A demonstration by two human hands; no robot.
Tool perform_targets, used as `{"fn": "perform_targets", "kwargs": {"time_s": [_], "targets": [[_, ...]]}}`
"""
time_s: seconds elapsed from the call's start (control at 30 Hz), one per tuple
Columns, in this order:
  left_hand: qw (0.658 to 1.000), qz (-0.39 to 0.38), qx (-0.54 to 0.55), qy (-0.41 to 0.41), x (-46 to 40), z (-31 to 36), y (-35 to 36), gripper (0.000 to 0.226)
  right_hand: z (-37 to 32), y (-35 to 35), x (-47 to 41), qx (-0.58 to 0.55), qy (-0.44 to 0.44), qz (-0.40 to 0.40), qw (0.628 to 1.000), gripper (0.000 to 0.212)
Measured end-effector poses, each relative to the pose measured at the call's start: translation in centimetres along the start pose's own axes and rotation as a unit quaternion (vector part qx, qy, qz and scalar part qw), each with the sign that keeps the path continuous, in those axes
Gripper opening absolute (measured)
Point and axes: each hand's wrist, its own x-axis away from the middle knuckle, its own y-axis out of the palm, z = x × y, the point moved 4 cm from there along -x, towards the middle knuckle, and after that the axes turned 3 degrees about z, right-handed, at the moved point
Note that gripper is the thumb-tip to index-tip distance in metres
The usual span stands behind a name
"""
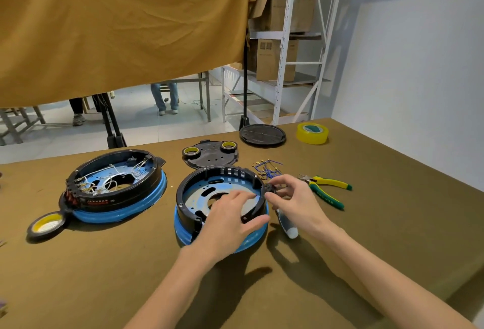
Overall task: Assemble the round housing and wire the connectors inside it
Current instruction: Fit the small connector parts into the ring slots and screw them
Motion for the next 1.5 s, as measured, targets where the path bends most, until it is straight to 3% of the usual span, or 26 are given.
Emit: {"fn": "perform_targets", "kwargs": {"time_s": [0.1, 0.27, 0.37, 0.57, 0.73, 0.87, 0.97, 1.13, 1.5], "targets": [[0.998, -0.007, -0.031, 0.044, 1.3, -3.0, -3.5, 0.066, -0.9, 0.8, 1.4, -0.020, -0.025, -0.028, 0.999, 0.023], [0.999, 0.004, -0.035, 0.001, 4.2, -7.5, -5.3, 0.051, -2.0, 2.4, 2.1, -0.080, 0.020, -0.057, 0.995, 0.022], [0.998, 0.054, -0.036, -0.009, 4.9, -6.9, -4.4, 0.047, -3.0, 3.9, 2.3, -0.113, 0.021, -0.107, 0.988, 0.022], [0.980, 0.134, -0.143, -0.041, 5.4, -3.5, -2.4, 0.043, -3.7, 4.9, 2.6, -0.108, 0.022, -0.119, 0.987, 0.026], [0.985, 0.169, -0.020, -0.001, 5.6, -3.9, -3.4, 0.043, -3.2, 4.5, 3.0, -0.213, 0.096, -0.145, 0.961, 0.032], [0.988, 0.125, 0.078, 0.051, 5.2, -2.7, -3.3, 0.057, -3.8, 4.7, 3.2, -0.205, 0.086, -0.134, 0.966, 0.024], [0.982, 0.142, 0.084, 0.089, 4.9, -2.2, -3.3, 0.048, -4.4, 5.1, 3.4, -0.190, 0.048, -0.152, 0.969, 0.021], [0.979, 0.156, 0.103, 0.077, 4.9, -3.4, -3.3, 0.040, -4.2, 4.9, 3.9, -0.265, 0.076, -0.223, 0.935, 0.032], [0.984, 0.142, 0.093, 0.053, 5.6, -4.5, -2.9, 0.042, -4.3, 5.4, 3.5, -0.242, 0.084, -0.229, 0.939, 0.029]]}}
